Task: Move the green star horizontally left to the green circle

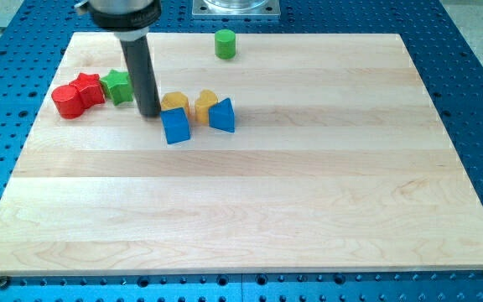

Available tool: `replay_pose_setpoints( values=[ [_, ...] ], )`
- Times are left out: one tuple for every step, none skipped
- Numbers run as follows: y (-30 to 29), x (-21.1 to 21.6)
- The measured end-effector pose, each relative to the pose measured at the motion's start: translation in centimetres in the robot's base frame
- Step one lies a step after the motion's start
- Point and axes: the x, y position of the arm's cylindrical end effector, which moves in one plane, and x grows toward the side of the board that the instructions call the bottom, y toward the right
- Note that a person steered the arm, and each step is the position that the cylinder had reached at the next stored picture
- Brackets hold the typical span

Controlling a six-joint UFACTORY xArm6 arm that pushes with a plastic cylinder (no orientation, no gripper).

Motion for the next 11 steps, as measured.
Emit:
replay_pose_setpoints(
  values=[
    [-1.3, 1.0],
    [-4.2, 0.3],
    [-5.4, -3.4],
    [-2.9, -8.7],
    [-1.2, -9.9],
    [-2.6, -6.7],
    [-2.8, -6.8],
    [-3.4, -11.5],
    [-6.9, -11.8],
    [-9.3, -9.8],
    [-11.2, -9.7]
  ],
)
